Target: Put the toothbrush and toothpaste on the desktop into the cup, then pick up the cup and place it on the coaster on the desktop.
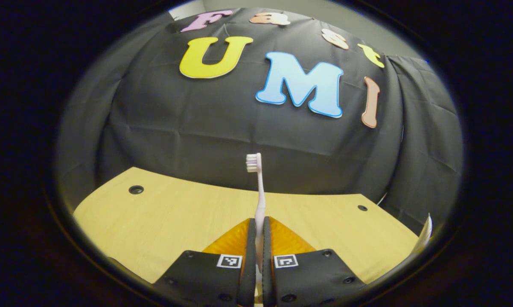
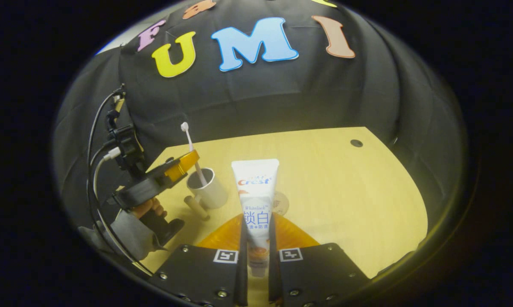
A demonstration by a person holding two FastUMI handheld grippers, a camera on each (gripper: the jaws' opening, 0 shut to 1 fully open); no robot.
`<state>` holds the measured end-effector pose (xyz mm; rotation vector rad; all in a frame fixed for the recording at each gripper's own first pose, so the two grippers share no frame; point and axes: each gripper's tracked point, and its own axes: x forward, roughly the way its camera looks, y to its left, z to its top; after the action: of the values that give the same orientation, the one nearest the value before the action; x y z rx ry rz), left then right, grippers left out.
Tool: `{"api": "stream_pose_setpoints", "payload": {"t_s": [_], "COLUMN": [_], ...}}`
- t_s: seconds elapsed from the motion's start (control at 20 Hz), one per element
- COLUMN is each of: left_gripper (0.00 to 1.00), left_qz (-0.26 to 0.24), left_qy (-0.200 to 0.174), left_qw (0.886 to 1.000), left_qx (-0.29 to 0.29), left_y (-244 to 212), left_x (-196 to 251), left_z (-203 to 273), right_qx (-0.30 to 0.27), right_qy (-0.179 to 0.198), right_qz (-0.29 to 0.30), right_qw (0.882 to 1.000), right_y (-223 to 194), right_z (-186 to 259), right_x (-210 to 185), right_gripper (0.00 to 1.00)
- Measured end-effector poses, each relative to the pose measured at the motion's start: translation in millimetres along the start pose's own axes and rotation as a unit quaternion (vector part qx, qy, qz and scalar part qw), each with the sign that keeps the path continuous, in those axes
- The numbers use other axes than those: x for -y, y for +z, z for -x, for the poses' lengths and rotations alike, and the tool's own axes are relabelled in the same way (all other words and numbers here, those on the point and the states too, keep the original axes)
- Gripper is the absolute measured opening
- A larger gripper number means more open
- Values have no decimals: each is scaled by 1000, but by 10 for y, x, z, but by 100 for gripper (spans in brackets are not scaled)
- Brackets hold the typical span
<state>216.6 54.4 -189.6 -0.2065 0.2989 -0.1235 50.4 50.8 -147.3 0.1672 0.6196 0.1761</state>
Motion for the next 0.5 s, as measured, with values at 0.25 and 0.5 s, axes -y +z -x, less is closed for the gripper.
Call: {"api": "stream_pose_setpoints", "payload": {"t_s": [0.25, 0.5], "left_gripper": [37, 95], "left_qz": [19, 24], "left_qy": [-7, 4], "left_qw": [1000, 999], "left_qx": [-22, -20], "left_y": [-81, -15], "left_x": [-28, -100], "left_z": [141, 371], "right_qx": [10, 32], "right_qy": [20, 51], "right_qz": [18, 34], "right_qw": [1000, 998], "right_y": [157, 439], "right_z": [-122, -278], "right_x": [-152, -376], "right_gripper": [20, 20]}}
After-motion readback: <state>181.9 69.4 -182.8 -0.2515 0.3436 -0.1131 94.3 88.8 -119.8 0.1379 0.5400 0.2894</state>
